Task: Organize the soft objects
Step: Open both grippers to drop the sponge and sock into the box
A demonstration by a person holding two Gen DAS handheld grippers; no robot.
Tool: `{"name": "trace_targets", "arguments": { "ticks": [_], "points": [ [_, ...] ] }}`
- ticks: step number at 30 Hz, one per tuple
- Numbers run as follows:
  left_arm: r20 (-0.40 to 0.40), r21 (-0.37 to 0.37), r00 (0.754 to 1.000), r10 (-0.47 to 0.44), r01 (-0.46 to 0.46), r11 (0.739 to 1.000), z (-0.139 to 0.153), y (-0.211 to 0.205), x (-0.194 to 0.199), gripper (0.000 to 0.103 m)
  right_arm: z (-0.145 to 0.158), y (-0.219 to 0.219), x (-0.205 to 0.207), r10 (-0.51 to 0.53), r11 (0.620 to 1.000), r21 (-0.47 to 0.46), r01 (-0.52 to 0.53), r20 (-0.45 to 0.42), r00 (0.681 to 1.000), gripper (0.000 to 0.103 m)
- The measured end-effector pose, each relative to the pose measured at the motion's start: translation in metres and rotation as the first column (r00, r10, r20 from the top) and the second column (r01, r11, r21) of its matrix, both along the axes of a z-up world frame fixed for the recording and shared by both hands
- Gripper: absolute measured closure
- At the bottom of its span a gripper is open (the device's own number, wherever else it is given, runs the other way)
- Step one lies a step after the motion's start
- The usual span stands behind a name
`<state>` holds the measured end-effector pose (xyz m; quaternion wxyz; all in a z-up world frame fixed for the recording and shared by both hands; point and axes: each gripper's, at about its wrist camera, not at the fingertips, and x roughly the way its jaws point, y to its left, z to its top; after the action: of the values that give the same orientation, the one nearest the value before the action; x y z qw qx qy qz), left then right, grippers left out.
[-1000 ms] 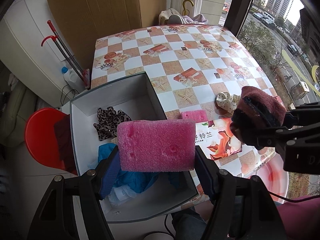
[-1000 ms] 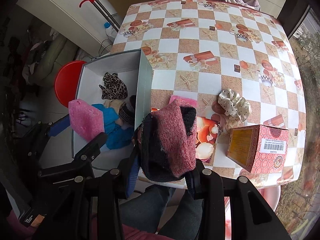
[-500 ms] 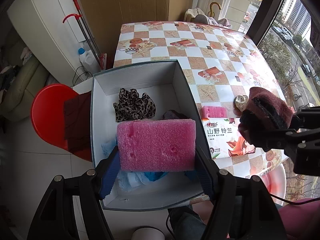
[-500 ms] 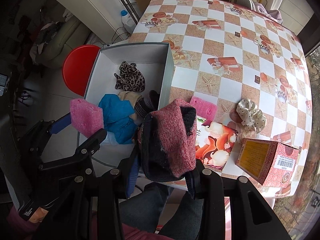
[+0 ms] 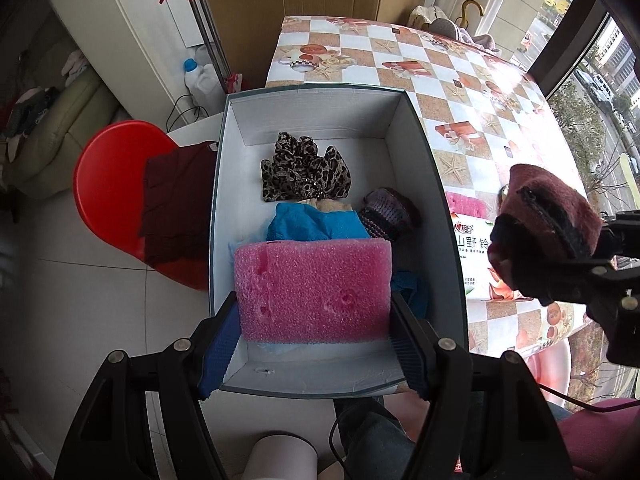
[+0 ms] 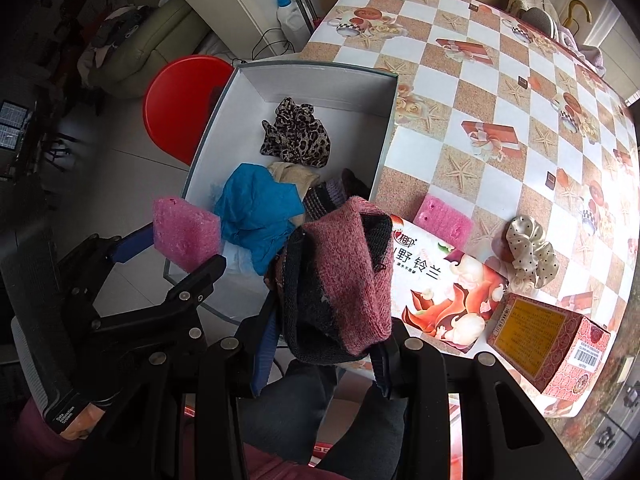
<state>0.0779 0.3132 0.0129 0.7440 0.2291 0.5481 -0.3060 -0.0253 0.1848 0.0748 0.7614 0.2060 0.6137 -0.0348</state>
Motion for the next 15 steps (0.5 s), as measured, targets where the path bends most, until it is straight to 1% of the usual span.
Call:
{"name": "trace_targets", "arguments": {
  "ticks": [8,15],
  "points": [
    [-0.022,0.026,0.999,0.024,-0.023,0.999,-0.011,0.006,0.005,0.029,-0.003,0.011,0.012,0.046,0.999,0.005,-0.046,-0.008,0.999,0.062],
    [-0.039,0.045,0.999,0.031,-0.029,0.999,-0.018,0.009,0.007,0.029,-0.004,0.013,0.022,0.063,0.998,0.013,-0.063,-0.007,0.998,0.062]
  ]
}}
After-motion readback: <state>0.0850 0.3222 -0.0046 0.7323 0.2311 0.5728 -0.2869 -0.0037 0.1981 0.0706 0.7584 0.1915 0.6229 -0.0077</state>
